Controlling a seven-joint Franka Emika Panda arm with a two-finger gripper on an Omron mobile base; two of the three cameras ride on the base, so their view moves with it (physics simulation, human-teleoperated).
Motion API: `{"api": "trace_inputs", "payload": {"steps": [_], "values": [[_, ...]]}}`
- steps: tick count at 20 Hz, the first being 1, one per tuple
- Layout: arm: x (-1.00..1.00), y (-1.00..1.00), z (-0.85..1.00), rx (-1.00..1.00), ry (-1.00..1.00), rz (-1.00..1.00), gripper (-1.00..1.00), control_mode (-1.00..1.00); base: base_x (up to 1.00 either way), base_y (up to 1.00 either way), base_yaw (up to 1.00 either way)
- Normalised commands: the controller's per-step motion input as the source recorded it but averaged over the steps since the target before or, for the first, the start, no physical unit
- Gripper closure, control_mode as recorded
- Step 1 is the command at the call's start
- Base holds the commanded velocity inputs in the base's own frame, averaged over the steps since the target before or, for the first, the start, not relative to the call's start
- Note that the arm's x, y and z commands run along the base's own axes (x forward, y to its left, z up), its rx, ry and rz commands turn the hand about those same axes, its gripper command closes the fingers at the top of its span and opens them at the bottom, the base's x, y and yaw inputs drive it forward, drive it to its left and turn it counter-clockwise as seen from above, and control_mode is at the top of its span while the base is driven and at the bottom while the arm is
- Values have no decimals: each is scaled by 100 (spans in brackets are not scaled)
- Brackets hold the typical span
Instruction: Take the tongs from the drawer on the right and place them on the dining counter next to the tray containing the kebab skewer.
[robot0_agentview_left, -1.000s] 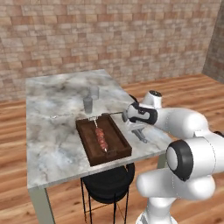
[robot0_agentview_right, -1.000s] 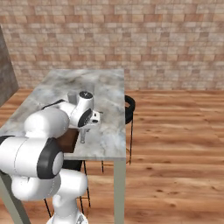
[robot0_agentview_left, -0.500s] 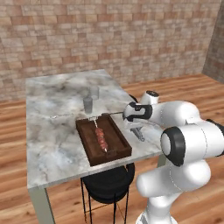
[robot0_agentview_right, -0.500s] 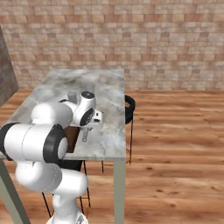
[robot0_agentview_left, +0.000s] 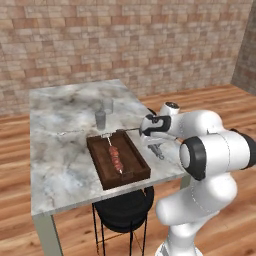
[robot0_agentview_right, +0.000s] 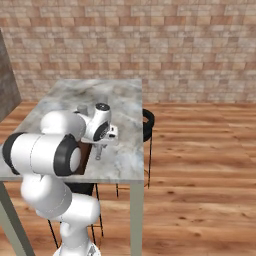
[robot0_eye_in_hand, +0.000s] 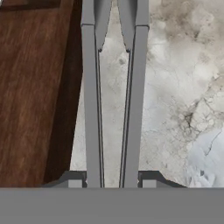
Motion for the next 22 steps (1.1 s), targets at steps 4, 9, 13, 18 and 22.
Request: {"api": "trace_inputs", "payload": {"steps": [4,9,13,18,22], "values": [[0,0,-35,0,0,0,100,-100,0,0,0],[0,0,-35,0,0,0,100,-100,0,0,0],[0,0,-15,0,0,0,100,-100,0,0,0],[0,0,0,0,0,0,100,-100,0,0,0],[0,0,0,0,0,0,100,-100,0,0,0]]}}
